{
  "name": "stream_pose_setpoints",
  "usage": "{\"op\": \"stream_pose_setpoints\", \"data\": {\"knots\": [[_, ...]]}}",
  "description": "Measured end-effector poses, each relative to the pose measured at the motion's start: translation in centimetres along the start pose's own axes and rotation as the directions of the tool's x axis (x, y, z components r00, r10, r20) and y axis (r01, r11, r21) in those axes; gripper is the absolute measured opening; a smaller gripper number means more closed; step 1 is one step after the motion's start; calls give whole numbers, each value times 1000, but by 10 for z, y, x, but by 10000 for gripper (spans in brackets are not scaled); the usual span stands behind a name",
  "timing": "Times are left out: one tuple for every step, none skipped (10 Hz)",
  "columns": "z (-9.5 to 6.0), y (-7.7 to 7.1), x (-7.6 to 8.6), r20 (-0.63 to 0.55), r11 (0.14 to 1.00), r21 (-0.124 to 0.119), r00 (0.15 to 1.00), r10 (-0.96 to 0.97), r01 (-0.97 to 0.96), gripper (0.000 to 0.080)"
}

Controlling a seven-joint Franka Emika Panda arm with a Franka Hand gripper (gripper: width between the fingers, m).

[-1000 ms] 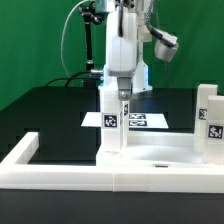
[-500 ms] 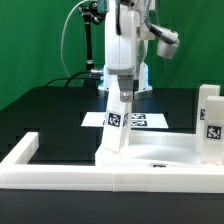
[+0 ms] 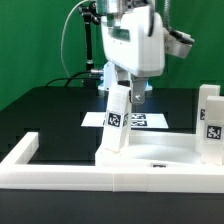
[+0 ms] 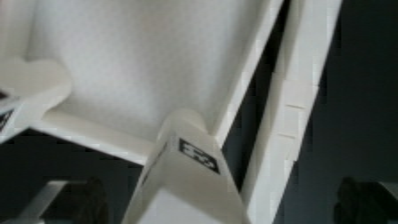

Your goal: Assemble desk

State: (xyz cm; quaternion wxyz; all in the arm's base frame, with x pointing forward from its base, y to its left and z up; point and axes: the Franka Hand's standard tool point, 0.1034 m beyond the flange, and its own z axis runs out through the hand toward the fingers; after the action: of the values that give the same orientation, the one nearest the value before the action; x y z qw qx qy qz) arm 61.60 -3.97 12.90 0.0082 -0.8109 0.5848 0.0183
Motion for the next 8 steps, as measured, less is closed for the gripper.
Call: {"op": "stream_pose_setpoints", "data": {"knots": [[-2, 0, 3, -5, 987, -16, 987, -158, 157, 649], [-3, 0, 5, -6, 966, -27, 966, -258, 258, 649], [-3, 0, 5, -6, 952, -26, 952, -307, 306, 649], [-3, 0, 5, -5, 935, -26, 935, -354, 354, 649], [-3, 0, 5, -3, 897, -27, 897, -441, 441, 649], [-3, 0, 5, 0, 861, -28, 862, -507, 507, 649], [-1, 4, 7, 12, 785, -70, 788, -616, 615, 649], [0, 6, 9, 17, 699, -89, 703, -711, 709, 649]]}}
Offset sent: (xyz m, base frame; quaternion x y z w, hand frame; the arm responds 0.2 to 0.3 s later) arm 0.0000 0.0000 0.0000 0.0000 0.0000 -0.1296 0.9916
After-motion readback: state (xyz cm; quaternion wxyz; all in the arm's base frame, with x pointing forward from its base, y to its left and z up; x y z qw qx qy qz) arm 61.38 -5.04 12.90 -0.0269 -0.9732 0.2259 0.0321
